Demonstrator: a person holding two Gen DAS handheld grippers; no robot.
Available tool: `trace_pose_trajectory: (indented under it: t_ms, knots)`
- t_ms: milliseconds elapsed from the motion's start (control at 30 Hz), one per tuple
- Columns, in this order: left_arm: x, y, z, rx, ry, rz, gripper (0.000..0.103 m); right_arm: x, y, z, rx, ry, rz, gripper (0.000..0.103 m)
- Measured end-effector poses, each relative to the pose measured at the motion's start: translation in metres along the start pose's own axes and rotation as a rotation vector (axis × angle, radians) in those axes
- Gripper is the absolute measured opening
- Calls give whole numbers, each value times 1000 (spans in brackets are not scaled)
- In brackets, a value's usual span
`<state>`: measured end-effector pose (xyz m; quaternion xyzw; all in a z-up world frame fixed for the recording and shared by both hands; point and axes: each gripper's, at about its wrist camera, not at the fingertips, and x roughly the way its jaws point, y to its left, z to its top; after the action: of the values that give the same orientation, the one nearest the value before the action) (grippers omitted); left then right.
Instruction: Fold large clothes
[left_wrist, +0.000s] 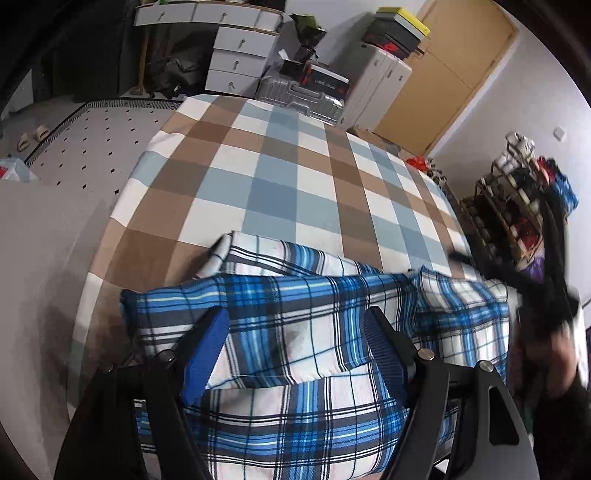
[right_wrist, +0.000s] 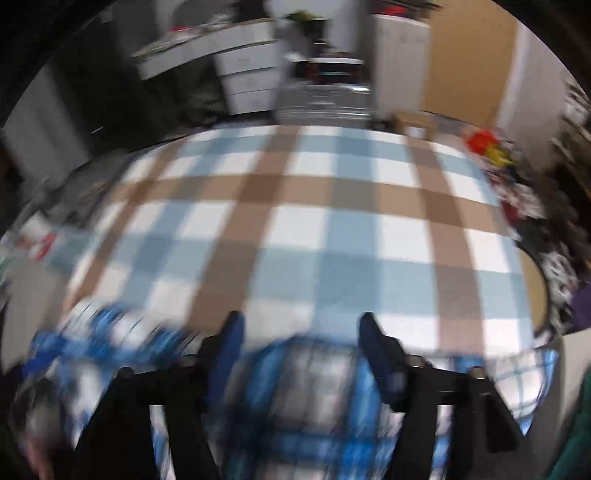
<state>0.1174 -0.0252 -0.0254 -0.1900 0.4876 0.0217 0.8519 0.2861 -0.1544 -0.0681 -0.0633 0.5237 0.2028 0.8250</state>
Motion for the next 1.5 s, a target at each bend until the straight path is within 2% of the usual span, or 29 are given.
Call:
trace_pose_trajectory:
  t_ms: [67, 200, 333, 400, 533, 600, 767, 933, 1033, 1133, 1233, 1333, 1400, 1500]
  knots:
    - [-4, 6, 2, -23, -13, -8, 71, -6, 15, -23, -41, 30, 48, 78]
    - [-9, 15, 5, -55, -38, -5, 71, 7, 40, -56, -33, 128, 219, 79]
    - [-7, 25, 9, -84, -33, -12, 71, 34, 73, -65, -78, 182, 244, 79]
    - [-10, 33, 11, -96, -48, 14, 71, 46, 91, -65, -98, 200, 232, 80]
    - [-14, 47, 14, -135, -68, 32, 71, 58, 111, -48, -98, 138, 153, 81]
    - [-14, 51, 16, -140, -70, 36, 71, 60, 114, -36, -79, 99, 171, 80]
    - [-18, 56, 21, -138, -94, 53, 71, 68, 112, 8, 30, 40, 213, 68]
    - [-16, 61, 22, -128, -88, 79, 71, 64, 98, 51, 121, -62, 169, 68]
    - [-17, 66, 24, -127, -98, 100, 71, 44, 75, 50, 238, -142, 225, 68]
    - [-16, 69, 25, -129, -97, 111, 71, 24, 65, 26, 271, -150, 277, 68]
    - [-15, 68, 25, -120, -85, 112, 71, -5, 65, -22, 250, -176, 278, 71]
    - [-14, 63, 23, -69, -85, 156, 71, -31, 62, -71, 271, -209, 323, 73]
    - [-18, 59, 22, 1, -103, 225, 71, -50, 55, -108, 311, -250, 356, 83]
    - [-28, 64, 17, 108, -138, 374, 71, -69, 48, -145, 304, -322, 351, 86]
